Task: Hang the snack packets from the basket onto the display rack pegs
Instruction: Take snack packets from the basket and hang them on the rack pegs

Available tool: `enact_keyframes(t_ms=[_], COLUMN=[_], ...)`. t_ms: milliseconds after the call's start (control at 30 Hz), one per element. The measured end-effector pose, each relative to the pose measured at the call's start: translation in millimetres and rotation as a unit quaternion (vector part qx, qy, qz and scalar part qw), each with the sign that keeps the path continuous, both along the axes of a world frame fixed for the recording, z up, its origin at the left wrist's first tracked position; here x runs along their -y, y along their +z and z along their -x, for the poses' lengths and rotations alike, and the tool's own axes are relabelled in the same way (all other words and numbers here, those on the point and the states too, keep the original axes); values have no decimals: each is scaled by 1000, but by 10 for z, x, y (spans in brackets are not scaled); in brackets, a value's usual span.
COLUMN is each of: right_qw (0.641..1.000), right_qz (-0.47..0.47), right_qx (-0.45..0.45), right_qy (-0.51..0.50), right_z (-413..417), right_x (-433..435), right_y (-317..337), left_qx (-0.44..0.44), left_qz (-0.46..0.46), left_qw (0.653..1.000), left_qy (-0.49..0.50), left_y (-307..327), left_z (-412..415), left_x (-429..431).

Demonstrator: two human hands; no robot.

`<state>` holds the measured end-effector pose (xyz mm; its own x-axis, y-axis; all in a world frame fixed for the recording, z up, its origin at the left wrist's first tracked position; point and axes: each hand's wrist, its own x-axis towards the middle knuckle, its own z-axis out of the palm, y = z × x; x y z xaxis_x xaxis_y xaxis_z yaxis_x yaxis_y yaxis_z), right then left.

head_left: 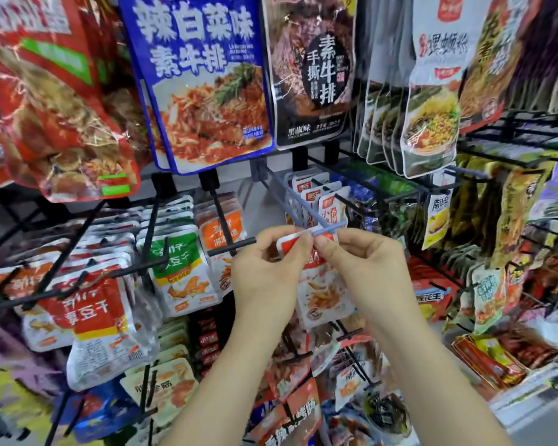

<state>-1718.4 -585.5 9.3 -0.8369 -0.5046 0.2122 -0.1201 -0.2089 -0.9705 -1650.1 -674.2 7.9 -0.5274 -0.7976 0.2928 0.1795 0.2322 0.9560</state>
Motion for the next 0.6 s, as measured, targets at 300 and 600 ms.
enact_keyframes(t_ms=[300,600], right_qw=[998,993], right_qz=[7,-45], right_qx=[61,92], right_qy=[6,65], right_z=[88,171], right_x=[10,-9], right_y=[46,38], left_qx=[5,4], left_qz=[-44,-9], left_qw=[998,997], left_qy=[-53,-79], left_y=[37,12], left_z=[63,49], left_x=[98,136])
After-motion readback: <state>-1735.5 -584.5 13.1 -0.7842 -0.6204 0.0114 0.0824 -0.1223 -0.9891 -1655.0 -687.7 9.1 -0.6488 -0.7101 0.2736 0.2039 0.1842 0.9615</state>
